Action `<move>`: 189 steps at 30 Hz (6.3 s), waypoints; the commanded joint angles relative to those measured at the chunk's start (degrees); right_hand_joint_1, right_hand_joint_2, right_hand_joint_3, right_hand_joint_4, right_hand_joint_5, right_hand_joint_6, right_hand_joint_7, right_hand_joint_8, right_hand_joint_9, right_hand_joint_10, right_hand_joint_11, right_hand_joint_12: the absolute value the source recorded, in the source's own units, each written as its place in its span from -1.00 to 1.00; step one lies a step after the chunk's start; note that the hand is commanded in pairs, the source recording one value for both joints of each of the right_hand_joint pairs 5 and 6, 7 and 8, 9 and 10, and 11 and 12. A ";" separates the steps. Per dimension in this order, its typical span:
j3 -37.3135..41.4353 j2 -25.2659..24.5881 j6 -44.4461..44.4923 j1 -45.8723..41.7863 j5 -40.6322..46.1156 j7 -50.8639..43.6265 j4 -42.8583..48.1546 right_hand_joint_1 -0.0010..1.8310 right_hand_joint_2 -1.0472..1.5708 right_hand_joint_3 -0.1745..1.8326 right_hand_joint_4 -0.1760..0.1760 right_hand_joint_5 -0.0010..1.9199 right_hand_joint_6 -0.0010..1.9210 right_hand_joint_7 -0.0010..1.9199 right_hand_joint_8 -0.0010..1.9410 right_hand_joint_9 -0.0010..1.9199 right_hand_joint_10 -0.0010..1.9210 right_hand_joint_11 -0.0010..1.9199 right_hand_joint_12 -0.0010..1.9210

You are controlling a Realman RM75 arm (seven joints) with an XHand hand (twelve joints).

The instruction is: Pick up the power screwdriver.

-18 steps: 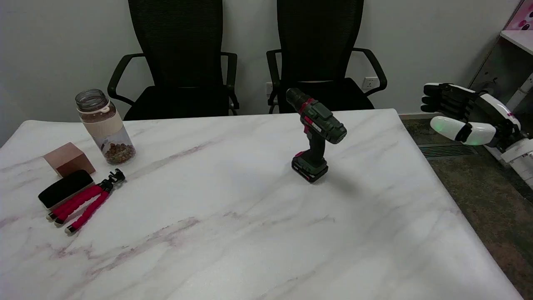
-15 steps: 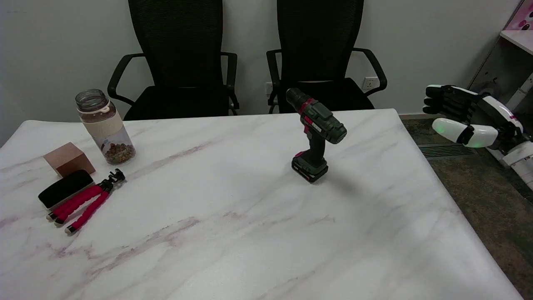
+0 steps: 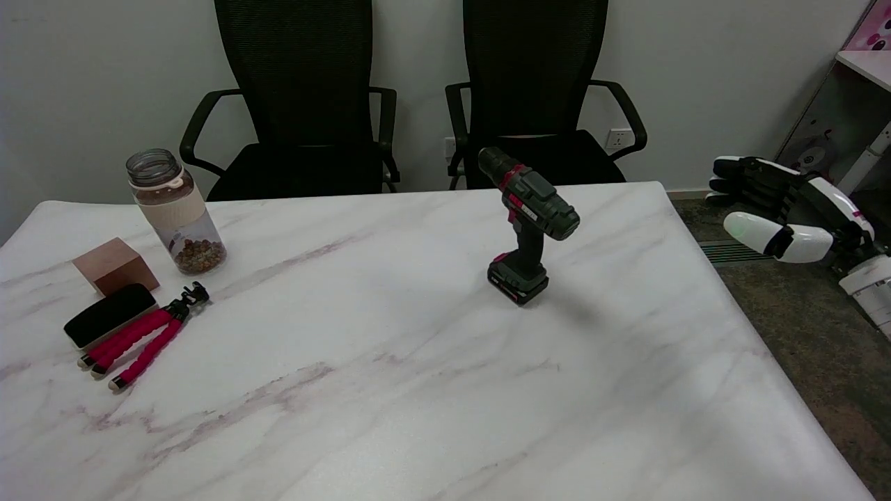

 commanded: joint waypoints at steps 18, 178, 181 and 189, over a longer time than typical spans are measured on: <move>-13.16 -18.40 -8.49 14.39 0.19 -15.17 -9.99 -0.06 0.02 0.03 -1.00 -0.67 -0.67 -0.67 -0.67 -0.48 -0.48 -0.35 -0.35; -31.13 -37.04 -17.65 55.47 1.58 -17.41 1.95 -0.13 0.39 -0.07 1.00 0.84 0.84 0.84 0.82 1.00 1.00 1.00 1.00; -31.02 -36.01 -18.42 55.85 0.49 -17.41 -0.39 -0.13 0.39 -0.07 1.00 0.84 0.84 0.84 0.82 1.00 1.00 1.00 1.00; -30.60 -33.43 -20.19 57.48 0.02 -17.43 -4.68 -0.13 0.39 -0.07 1.00 0.81 0.81 0.81 0.79 1.00 1.00 1.00 1.00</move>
